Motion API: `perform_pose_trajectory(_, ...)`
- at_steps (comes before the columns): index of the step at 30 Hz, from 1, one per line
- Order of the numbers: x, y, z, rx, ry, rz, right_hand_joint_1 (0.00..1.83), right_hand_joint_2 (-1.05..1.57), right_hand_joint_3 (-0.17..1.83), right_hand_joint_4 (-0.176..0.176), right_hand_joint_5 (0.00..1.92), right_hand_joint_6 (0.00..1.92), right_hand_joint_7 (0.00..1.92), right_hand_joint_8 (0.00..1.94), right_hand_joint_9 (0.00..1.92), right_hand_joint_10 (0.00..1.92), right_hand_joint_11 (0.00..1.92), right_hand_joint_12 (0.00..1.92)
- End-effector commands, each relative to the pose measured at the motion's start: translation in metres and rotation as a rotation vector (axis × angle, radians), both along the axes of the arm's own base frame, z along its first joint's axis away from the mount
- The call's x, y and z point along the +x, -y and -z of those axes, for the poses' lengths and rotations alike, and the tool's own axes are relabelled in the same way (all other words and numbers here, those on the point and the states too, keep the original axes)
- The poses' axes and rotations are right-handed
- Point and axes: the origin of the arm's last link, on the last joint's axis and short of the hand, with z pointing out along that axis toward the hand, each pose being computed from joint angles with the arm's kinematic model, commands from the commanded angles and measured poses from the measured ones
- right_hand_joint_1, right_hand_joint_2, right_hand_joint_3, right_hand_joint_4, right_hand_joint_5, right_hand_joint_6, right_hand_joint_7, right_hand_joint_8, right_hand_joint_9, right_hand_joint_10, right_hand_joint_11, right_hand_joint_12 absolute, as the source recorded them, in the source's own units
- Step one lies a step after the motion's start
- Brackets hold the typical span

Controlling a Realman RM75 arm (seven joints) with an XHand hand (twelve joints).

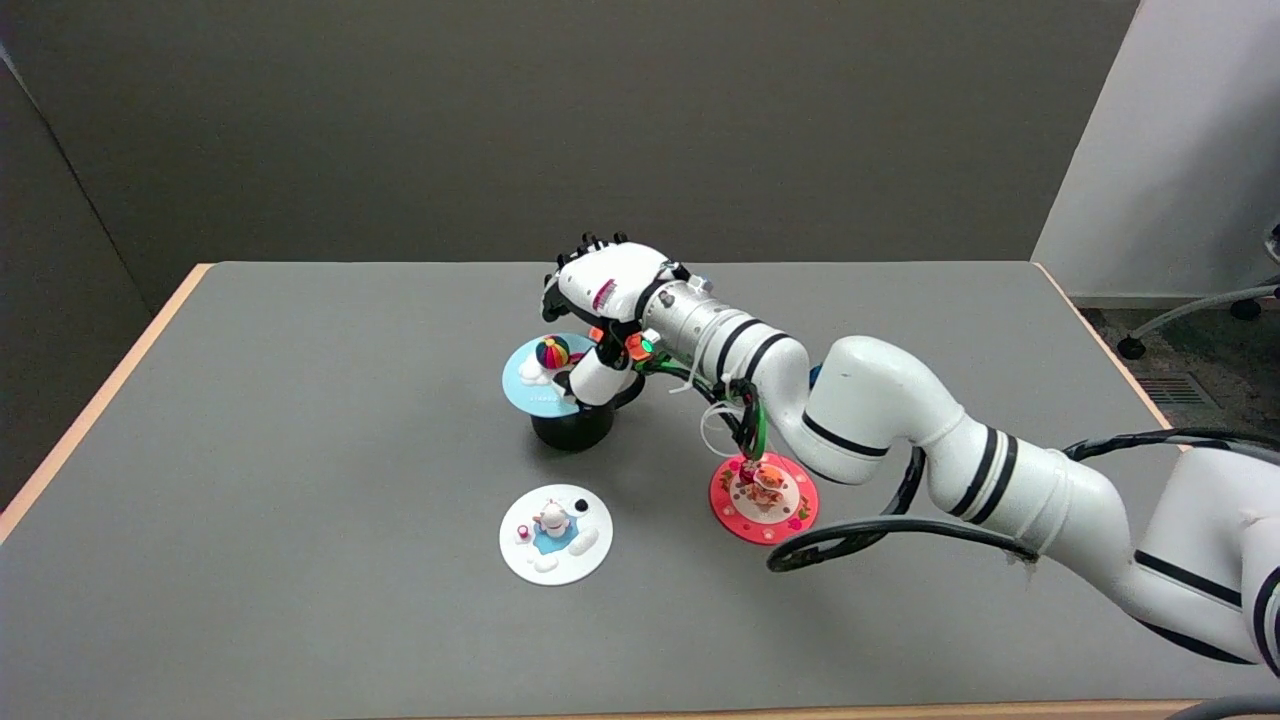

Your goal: Place the cup lid with blue sky onto the cup.

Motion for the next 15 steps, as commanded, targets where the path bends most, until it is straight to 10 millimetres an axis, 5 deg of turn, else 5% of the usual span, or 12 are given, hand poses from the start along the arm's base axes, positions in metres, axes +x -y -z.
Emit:
perform_pose_trajectory(1,-0.0049,0.0083,-0.0072,0.001,-0.054,-0.013,0.85,0.64,0.75,-0.1,0.75,0.33,0.65,0.48,0.5,0.28,0.26,0.18)
perform_pose_trajectory(6,-0.0033,0.0078,-0.0069,0.003,-0.051,-0.016,0.84,0.74,0.71,-0.04,0.69,0.55,0.43,0.86,0.43,0.5,0.29,0.16)
perform_pose_trajectory(11,-0.0028,0.0079,-0.0081,0.001,-0.052,-0.018,0.83,0.83,0.63,-0.004,0.65,0.78,0.33,0.99,0.4,0.61,0.29,0.18)
perform_pose_trajectory(12,-0.0033,0.0077,-0.0086,0.0,-0.053,-0.016,0.93,1.16,0.23,0.071,0.69,1.43,0.32,1.01,0.38,0.68,0.29,0.19)
perform_pose_trajectory(15,-0.0033,0.0075,-0.0085,0.0,-0.052,-0.016,0.92,1.17,0.23,0.072,0.68,1.45,0.31,1.02,0.38,0.7,0.29,0.2)
